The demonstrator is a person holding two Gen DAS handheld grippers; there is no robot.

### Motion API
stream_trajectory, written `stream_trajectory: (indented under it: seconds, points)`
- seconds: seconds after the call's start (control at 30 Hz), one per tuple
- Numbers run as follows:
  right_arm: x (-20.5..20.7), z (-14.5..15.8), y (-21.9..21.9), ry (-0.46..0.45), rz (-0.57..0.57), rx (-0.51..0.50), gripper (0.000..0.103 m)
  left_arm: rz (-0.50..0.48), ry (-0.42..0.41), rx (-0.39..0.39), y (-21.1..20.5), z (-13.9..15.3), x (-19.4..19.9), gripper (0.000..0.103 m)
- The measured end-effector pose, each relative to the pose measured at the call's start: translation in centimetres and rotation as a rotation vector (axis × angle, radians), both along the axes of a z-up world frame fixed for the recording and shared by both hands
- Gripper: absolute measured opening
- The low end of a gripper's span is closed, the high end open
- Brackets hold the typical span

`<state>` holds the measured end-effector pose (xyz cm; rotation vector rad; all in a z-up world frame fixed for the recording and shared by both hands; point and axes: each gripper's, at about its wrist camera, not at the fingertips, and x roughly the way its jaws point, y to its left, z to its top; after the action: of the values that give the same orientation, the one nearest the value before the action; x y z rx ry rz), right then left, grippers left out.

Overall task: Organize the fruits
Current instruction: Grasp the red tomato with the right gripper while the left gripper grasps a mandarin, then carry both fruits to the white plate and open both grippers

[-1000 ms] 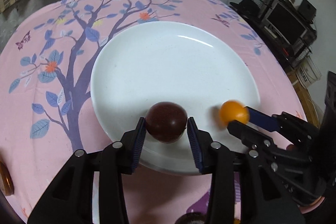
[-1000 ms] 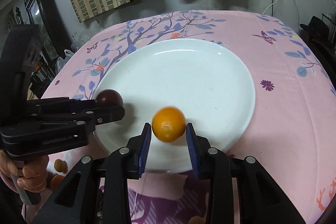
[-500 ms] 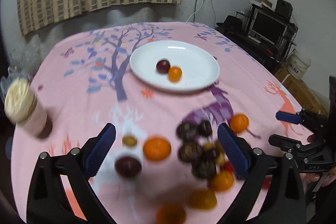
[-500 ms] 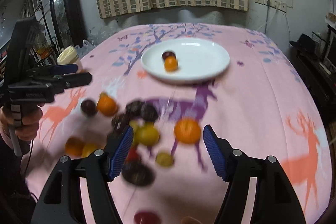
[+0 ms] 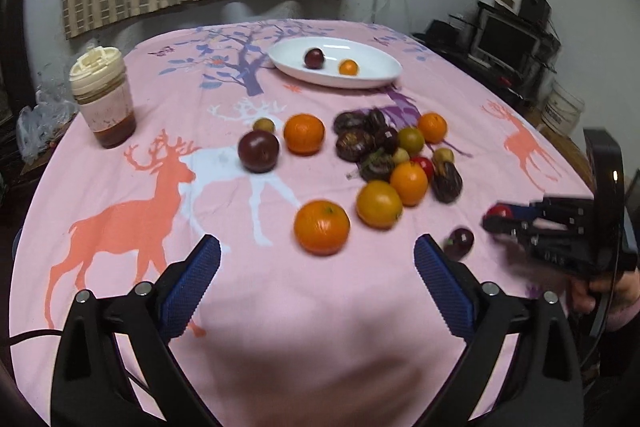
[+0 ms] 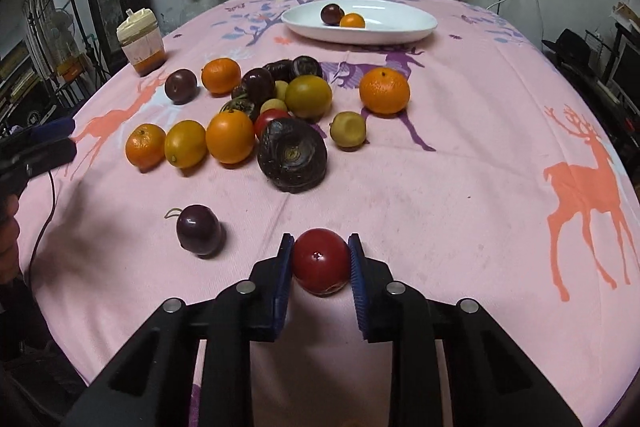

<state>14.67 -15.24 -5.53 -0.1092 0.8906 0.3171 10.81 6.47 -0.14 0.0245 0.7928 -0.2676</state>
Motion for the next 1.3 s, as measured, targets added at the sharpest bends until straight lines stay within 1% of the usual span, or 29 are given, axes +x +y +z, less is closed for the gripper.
stream_trajectory:
  seconds: [0.07, 0.1, 0.13, 0.17, 0.27, 0.37, 0.47, 0.5, 0.53, 0.57, 0.6, 0.7, 0.83, 0.97, 1.07, 1.1, 1.17, 1.27, 1.3]
  points:
    - [-0.7, 0.6, -0.4, -0.018, -0.016, 0.038, 0.027, -0.046, 0.005, 0.033, -0.3, -0.6, -0.2, 0.094]
    - [-1.1, 1.0, -0.6, -0.029, -0.027, 0.065, 0.027, -0.071, 0.010, 0.050, -0.6, -0.9, -0.1, 0.085]
    - [-1.7, 1.4, -0.9, -0.041, -0.038, 0.096, 0.027, -0.094, 0.015, 0.064, -0.8, -1.2, 0.1, 0.081]
    - [-2.0, 1.6, -1.0, -0.047, -0.042, 0.110, 0.027, -0.106, 0.020, 0.073, -1.0, -1.4, 0.6, 0.074]
    - [-3.2, 2.1, -1.1, -0.055, -0.042, 0.120, 0.027, -0.124, 0.042, 0.100, -1.5, -2.2, 2.7, 0.061]
    - [-4.0, 2.5, -1.5, -0.060, -0.047, 0.122, 0.027, -0.165, 0.076, 0.109, -2.0, -3.0, 4.1, 0.061]
    - [-4.2, 2.9, -2.0, -0.068, -0.054, 0.127, 0.027, -0.186, 0.085, 0.137, -2.7, -3.4, 4.8, 0.061]
    - [-4.2, 3.0, -2.1, -0.071, -0.055, 0.129, 0.027, -0.190, 0.088, 0.139, -2.8, -3.5, 5.0, 0.055]
    - [-4.1, 3.3, -2.2, -0.075, -0.053, 0.134, 0.027, -0.188, 0.090, 0.145, -2.8, -3.6, 5.1, 0.052]
    - [-4.1, 3.6, -2.3, -0.079, -0.050, 0.140, 0.027, -0.176, 0.083, 0.164, -2.8, -3.7, 5.3, 0.045]
    - [-3.9, 3.8, -2.3, -0.082, -0.046, 0.147, 0.027, -0.170, 0.084, 0.178, -2.7, -3.8, 5.4, 0.042]
    - [-3.1, 4.9, -2.3, -0.093, -0.029, 0.176, 0.027, -0.187, 0.090, 0.162, -2.2, -3.7, 5.5, 0.042]
    - [-1.7, 6.1, -2.1, -0.112, -0.014, 0.193, 0.027, -0.217, 0.075, 0.186, -2.4, -3.9, 5.3, 0.042]
    - [0.2, 7.0, -1.7, -0.112, -0.005, 0.218, 0.028, -0.234, 0.128, 0.161, -2.3, -4.6, 6.1, 0.043]
    - [1.8, 7.6, -1.4, -0.113, -0.003, 0.220, 0.028, -0.220, 0.138, 0.142, -2.1, -4.3, 6.6, 0.042]
    - [2.4, 7.8, -1.4, -0.113, -0.002, 0.221, 0.028, -0.216, 0.133, 0.133, -2.0, -3.6, 7.0, 0.042]
    - [4.6, 8.8, -1.5, -0.126, -0.011, 0.231, 0.028, -0.219, 0.116, 0.090, -1.9, -1.7, 8.2, 0.042]
    - [8.5, 10.1, -2.0, -0.164, -0.056, 0.260, 0.028, -0.199, 0.071, 0.012, -1.9, 2.1, 11.8, 0.042]
    - [10.2, 10.3, -2.1, -0.173, -0.077, 0.266, 0.028, -0.184, 0.056, -0.011, -2.2, 3.3, 13.8, 0.042]
